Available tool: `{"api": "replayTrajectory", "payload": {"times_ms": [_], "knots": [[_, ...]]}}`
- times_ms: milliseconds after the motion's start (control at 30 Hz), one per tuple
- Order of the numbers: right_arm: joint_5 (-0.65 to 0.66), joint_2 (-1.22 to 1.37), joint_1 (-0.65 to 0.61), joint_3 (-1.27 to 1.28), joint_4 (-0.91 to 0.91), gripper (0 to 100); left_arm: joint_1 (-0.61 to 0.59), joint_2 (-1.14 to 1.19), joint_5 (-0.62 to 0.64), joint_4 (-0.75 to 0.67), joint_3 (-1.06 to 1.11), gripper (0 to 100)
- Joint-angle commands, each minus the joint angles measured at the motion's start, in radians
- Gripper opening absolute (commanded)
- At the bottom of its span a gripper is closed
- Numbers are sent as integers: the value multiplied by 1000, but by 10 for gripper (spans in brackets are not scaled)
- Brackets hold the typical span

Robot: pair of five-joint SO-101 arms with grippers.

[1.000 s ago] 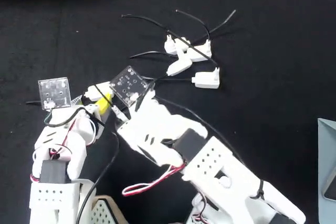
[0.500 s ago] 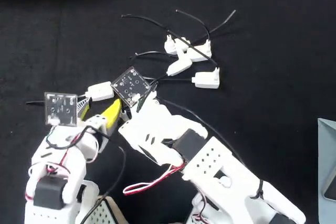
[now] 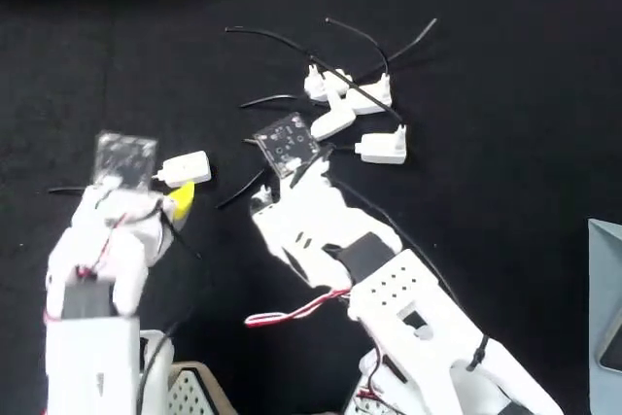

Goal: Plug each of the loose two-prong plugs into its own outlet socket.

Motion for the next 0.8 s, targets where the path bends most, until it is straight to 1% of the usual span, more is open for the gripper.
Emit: {"api": "replayTrajectory", "payload": {"times_ms": [0,100,300,500,767], "knots": [[-8,-25,43,-4,-35,11,10,288,-192,-68,-173,299],[-8,-24,44,-1,-31,11,38,474,-302,-74,-265,298],[-8,-24,44,21,-37,12,50,787,-396,-74,-452,296],[-8,-24,44,21,-32,12,44,1042,-402,-74,-625,296],[-8,-24,44,25,-32,12,50,1261,-405,-75,-722,295]]}}
